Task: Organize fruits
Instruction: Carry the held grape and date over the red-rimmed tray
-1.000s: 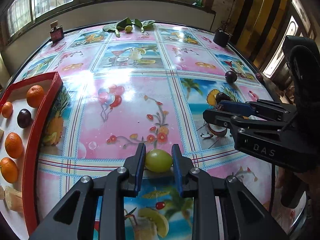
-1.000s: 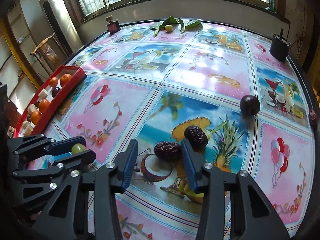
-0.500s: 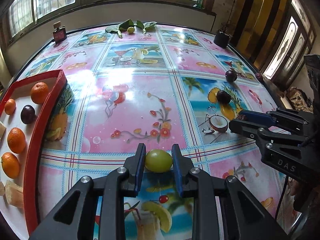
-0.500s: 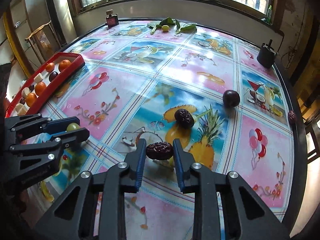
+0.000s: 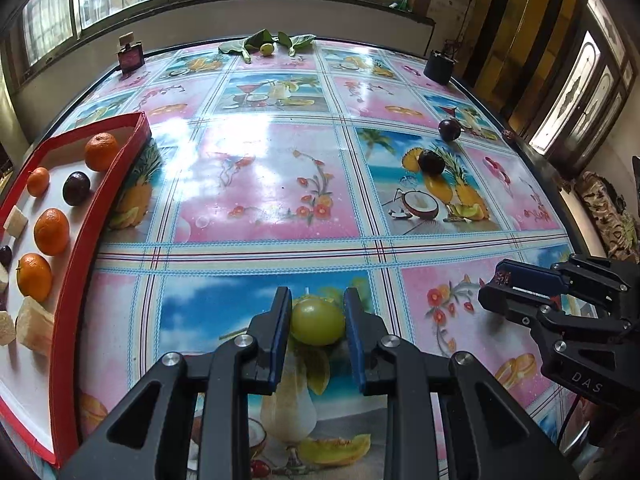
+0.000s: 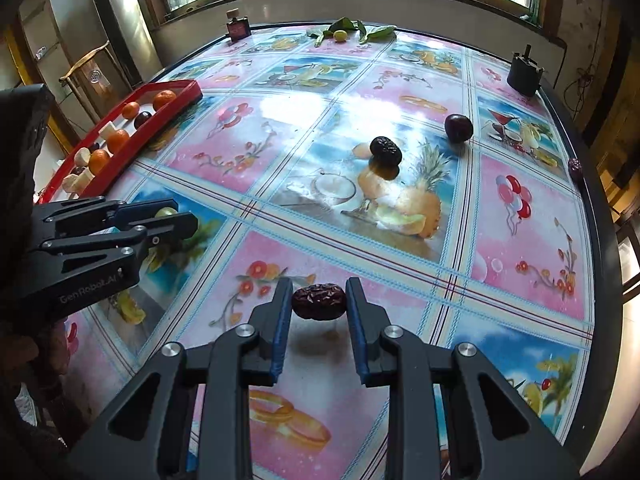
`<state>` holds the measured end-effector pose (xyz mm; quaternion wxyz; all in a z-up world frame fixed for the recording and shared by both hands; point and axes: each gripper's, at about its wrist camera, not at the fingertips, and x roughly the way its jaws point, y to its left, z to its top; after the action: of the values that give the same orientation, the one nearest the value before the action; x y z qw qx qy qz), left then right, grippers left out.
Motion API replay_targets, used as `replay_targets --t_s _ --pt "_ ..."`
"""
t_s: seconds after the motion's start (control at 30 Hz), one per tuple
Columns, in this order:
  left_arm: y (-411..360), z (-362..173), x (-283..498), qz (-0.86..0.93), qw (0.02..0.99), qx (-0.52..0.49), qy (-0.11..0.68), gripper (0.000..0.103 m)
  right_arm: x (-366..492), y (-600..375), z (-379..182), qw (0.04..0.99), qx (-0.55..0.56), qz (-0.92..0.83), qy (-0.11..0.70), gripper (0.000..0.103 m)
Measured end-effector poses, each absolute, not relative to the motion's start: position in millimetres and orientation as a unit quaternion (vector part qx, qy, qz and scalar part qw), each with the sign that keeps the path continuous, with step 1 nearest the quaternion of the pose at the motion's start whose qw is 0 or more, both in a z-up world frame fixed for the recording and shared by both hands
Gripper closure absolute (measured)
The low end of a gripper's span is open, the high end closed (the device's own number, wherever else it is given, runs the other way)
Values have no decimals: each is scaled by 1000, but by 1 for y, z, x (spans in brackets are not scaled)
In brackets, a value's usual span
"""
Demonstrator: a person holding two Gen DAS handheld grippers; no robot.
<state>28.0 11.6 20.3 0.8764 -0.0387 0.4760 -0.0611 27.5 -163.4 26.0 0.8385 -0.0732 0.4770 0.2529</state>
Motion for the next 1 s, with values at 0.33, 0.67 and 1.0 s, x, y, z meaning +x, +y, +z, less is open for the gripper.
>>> replay_targets --t_s 0.33,0.67,1.0 --pt "30 37 12 -50 884 -45 462 77 15 -137 33 835 -83 272 471 75" --pt "96 59 -8 7 895 -83 438 77 14 -70 57 825 -93 335 446 74" --pt "198 66 -37 116 890 -102 429 77 -10 44 75 790 -127 440 408 74"
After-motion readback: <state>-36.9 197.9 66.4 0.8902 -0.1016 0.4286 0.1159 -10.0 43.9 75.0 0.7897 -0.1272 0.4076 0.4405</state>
